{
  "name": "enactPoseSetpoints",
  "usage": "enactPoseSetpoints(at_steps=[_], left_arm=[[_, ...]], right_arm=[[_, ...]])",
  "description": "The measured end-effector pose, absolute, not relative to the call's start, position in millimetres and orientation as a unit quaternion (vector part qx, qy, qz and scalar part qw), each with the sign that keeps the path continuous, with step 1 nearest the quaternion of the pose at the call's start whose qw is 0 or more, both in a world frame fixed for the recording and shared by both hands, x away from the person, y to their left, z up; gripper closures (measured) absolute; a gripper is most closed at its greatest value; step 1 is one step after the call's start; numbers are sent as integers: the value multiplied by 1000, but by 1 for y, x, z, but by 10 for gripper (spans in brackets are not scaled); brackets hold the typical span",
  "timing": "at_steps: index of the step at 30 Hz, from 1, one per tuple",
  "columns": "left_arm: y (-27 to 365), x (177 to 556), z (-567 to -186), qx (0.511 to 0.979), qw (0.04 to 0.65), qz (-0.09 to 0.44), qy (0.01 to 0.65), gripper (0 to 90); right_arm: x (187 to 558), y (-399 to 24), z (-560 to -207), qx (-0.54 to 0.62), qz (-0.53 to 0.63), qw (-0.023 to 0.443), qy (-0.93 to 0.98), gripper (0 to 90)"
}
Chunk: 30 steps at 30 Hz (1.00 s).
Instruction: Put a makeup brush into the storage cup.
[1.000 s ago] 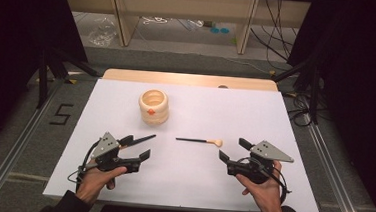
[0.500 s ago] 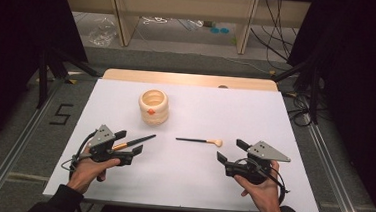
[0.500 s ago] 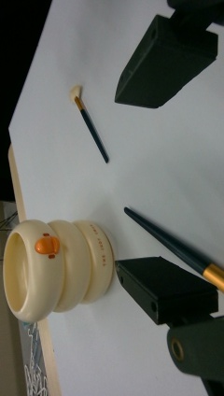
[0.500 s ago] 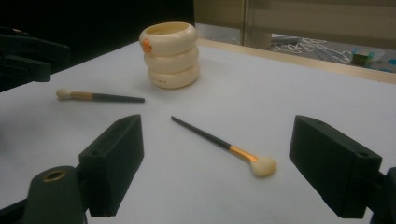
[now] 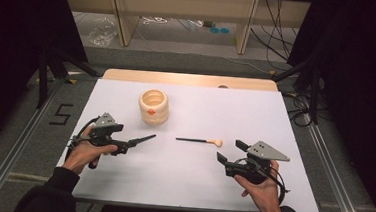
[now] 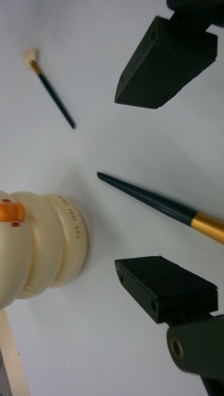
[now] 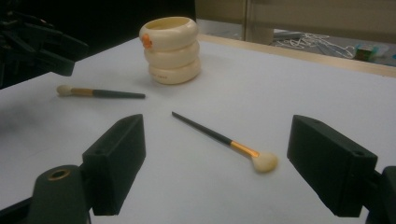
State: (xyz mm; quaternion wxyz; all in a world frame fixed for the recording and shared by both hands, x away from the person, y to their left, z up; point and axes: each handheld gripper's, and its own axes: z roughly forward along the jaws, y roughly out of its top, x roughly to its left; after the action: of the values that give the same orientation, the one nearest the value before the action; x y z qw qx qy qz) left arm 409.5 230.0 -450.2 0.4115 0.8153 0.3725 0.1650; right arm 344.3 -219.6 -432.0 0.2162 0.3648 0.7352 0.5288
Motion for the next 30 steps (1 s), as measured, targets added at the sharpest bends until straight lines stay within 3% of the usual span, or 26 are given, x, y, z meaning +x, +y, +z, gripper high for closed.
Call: enactPoseSetpoints(at_steps=[15, 30], left_arm=[[230, 439, -454, 897, 283, 110, 322, 284], [217, 459, -446, 936, 179, 79, 293, 353]], right_arm=[[344, -215, -435, 366, 526, 198, 742, 215], [343, -214, -435, 358, 510, 197, 757, 219]])
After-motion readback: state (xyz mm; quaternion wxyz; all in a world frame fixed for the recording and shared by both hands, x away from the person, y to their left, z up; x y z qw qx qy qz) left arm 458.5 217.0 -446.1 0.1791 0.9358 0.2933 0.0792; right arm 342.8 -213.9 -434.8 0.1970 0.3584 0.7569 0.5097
